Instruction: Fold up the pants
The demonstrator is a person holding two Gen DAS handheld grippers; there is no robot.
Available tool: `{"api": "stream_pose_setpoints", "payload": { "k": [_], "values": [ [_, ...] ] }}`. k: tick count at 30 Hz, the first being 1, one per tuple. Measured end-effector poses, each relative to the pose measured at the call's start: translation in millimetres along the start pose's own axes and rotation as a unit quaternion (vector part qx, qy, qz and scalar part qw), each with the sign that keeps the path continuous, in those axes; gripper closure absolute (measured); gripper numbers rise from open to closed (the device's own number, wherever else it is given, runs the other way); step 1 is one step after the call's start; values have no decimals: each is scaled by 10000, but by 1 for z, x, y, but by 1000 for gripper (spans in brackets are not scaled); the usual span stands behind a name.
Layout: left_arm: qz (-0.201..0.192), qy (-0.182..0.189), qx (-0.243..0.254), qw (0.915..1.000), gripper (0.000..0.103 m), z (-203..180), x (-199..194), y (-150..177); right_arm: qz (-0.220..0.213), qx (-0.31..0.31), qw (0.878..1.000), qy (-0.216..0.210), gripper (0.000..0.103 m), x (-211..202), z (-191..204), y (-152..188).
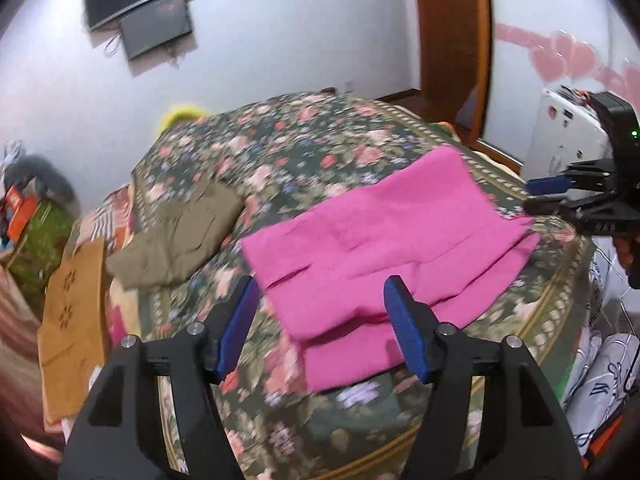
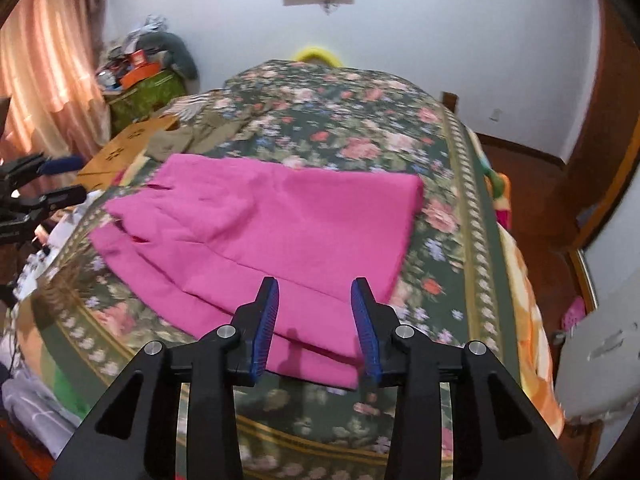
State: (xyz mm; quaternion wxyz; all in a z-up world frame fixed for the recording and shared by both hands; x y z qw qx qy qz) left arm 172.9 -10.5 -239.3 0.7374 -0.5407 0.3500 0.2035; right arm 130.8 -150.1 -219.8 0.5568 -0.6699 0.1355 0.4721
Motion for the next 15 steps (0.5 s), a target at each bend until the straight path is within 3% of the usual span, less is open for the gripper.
{"api": "stream_pose_setpoints", "payload": {
  "k": [6,11,15],
  "values": [
    [490,136,490,9975,38,-42,36,3,307,-556,9971,-408,62,27,44,8],
    [1062,489,255,9928,38,-51,63,20,955,-1114,9887,-296,62,70,62,32],
    [1229,529,284,9906,38,-51,74,27,898,-983,9896,-546,62,76,59,24]
  ]
}}
Point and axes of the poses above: each gripper's, at about its wrist camera, not at the fingertips, and x roughly the way its jaws point, z to its left, y to its underside, the point moved 10 cm from there along x, roughly the way its jaws point, and after that the axes turned 3 degrees about z, right-handed, at the moved point
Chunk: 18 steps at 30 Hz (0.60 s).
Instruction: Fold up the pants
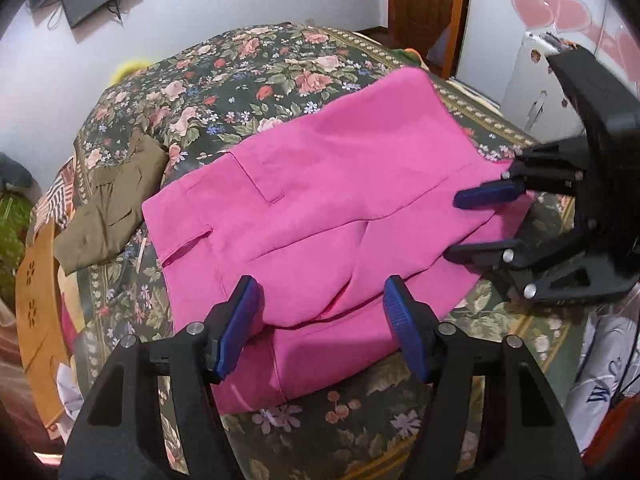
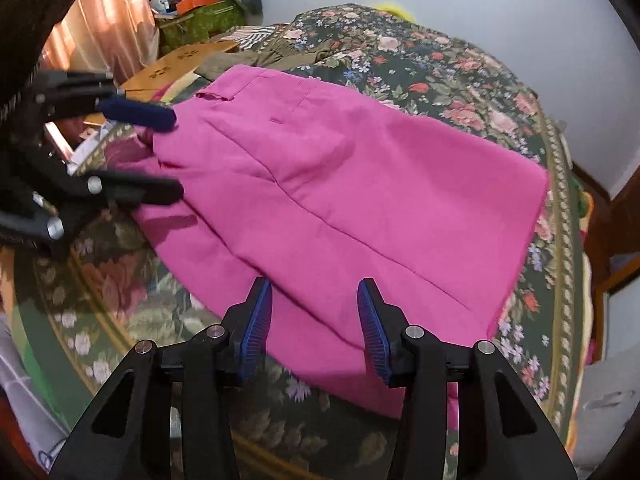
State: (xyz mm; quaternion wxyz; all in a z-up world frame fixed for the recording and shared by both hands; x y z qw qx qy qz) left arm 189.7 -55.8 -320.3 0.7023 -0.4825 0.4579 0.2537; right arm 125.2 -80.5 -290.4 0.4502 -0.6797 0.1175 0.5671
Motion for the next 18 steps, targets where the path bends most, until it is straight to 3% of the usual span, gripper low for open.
{"api": "stream_pose_setpoints", "payload": {
  "k": [2,3,5,11,13,14,16,18],
  "values": [
    [43,14,62,10000,38,-3,4,2,-48,70,9999,-134,64,4,-3,-6],
    [68,38,111,9999,38,-5,6,1,-97,111,9997,-169,77,5,-4,-8],
    [87,37,202,9998,38,-8,8,0,-145,221,9993,-252,93,5,-4,-13],
    [132,-265,381,9988,39,-4,16,-1,-630,506,9959,-414,98,-14,-7,-28],
    [117,-416,303,9986,56,2,17,-4,-723,514,9952,-408,98,-23,-7,-32],
    [116,-471,249,9985,71,6,16,-4,-742,499,9952,-405,98,-24,-8,-33],
    [82,-424,87,9990,83,12,11,-6,-764,474,9951,-421,99,-28,-6,-32],
    [-19,-353,-7,9994,87,15,3,-7,-757,440,9952,-432,99,-31,-3,-31]
  ]
}}
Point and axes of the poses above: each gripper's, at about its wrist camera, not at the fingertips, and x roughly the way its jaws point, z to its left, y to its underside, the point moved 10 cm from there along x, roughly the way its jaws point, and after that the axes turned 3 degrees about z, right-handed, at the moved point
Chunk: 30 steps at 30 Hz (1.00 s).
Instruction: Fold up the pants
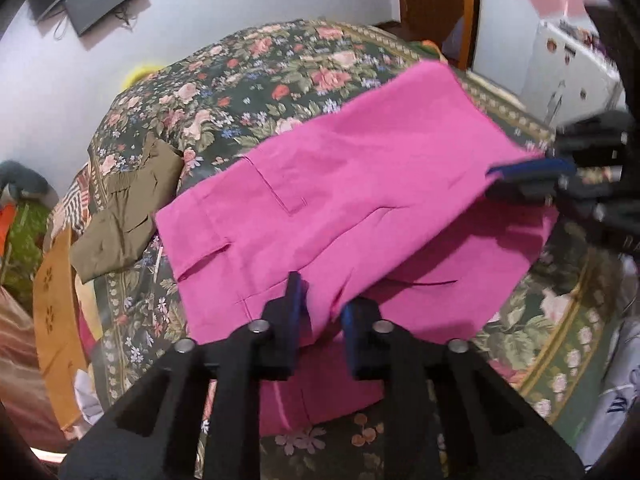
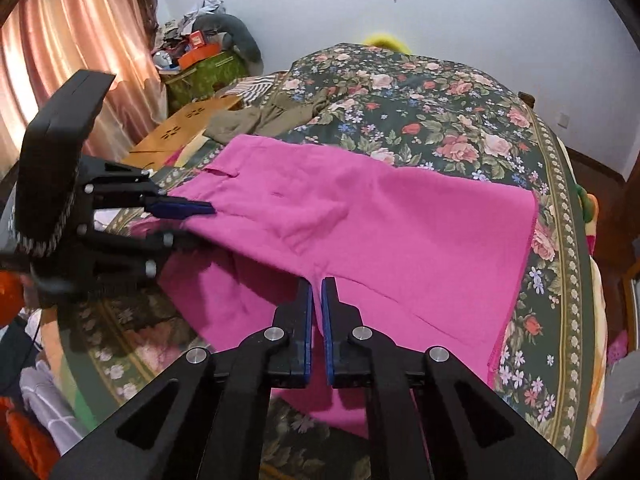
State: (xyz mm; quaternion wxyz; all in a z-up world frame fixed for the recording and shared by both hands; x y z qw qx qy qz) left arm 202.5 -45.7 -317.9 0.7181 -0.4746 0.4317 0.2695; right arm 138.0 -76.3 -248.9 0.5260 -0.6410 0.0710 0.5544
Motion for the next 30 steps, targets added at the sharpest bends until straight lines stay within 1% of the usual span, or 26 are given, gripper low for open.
{"api": "stream_pose_setpoints", "payload": {
  "k": [4,6,8,12,14,16,17,18,19,20,21,22,23,24,27,30],
  "values": [
    [-137,32,28,9999,88,-1,-17,3,-50,-98,9999,-22,100,-10,11,3],
    [-137,41,66,9999,88,-4,-22,8,-70,-119,9999,-33,100,-15,17,5],
    [-94,66,60,9999,88,-7,-23,15,-61,-151,9999,-9,100,-17,20,8],
    [138,175,-47,9997,88,-14,-16,30,143,-229,9996,38,99,-11,26,21],
    [324,220,-93,9992,78,-14,-12,37,318,-202,9993,65,99,-4,25,30],
    [334,292,-161,9989,74,-15,-17,41,504,-77,9987,52,99,0,23,37],
    [323,359,-192,9986,68,-15,-20,42,576,14,9983,24,97,-1,21,40],
    [302,484,-247,9981,60,-15,-26,43,622,80,9980,4,94,-2,20,42],
    [248,551,-305,9977,57,-15,-31,43,660,155,9977,-4,92,-4,19,43],
    [188,571,-353,9976,48,-13,-37,43,663,244,9975,-13,87,-8,16,43],
    [98,499,-400,9979,45,-8,-44,43,613,315,9976,-33,81,-13,15,42],
    [12,430,-431,9981,43,-3,-51,42,527,371,9979,-48,78,-19,13,39],
    [-39,411,-463,9981,43,1,-55,41,399,438,9982,-52,73,-27,12,35],
    [-96,418,-549,9976,43,7,-61,40,285,496,9984,-35,71,-32,9,31],
    [-214,396,-857,9953,42,23,-67,33,67,656,9977,146,71,-43,2,19],
    [-183,254,-1095,9935,41,32,-59,30,-76,749,9972,53,71,-39,5,8]
  ]
}}
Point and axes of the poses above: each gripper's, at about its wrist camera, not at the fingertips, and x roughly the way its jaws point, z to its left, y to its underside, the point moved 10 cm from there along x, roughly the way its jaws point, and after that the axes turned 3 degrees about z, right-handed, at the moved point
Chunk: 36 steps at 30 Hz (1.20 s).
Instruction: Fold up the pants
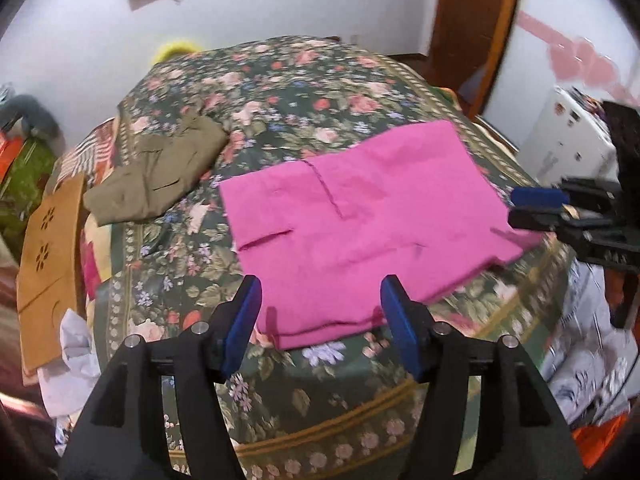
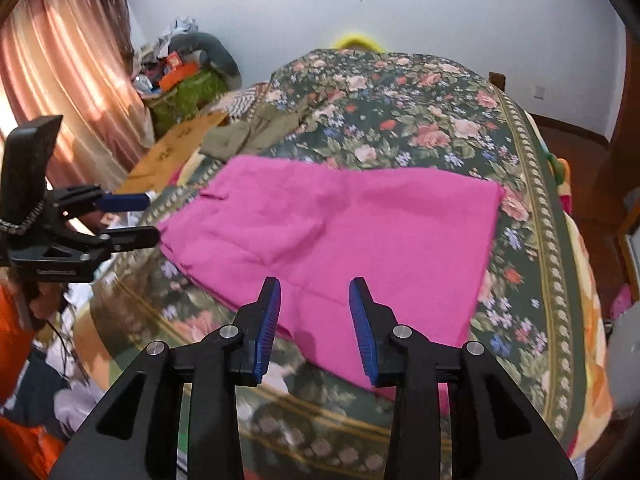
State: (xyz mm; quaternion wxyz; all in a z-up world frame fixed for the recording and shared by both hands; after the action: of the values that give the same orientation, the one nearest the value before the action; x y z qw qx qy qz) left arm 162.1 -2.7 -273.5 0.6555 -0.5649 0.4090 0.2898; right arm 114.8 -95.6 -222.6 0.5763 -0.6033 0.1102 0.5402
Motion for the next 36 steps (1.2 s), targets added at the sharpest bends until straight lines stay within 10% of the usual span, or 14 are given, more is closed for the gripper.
{"api": "stream_pose_setpoints", "payload": {
  "k": [8,12,21,36],
  "values": [
    [474,-289,-293,9980,39,18,46,27,759,311,9965,137,71,54,-19,37],
    [472,201,-737,9960,38,29,46,37,636,356,9972,192,72,40,-36,50],
    [447,78,-601,9972,38,30,36,35,733,585,9934,661,71,19,-78,69],
    [26,-286,-928,9953,38,88,51,-66,53,808,9919,981,56,17,-130,-21]
  ]
}}
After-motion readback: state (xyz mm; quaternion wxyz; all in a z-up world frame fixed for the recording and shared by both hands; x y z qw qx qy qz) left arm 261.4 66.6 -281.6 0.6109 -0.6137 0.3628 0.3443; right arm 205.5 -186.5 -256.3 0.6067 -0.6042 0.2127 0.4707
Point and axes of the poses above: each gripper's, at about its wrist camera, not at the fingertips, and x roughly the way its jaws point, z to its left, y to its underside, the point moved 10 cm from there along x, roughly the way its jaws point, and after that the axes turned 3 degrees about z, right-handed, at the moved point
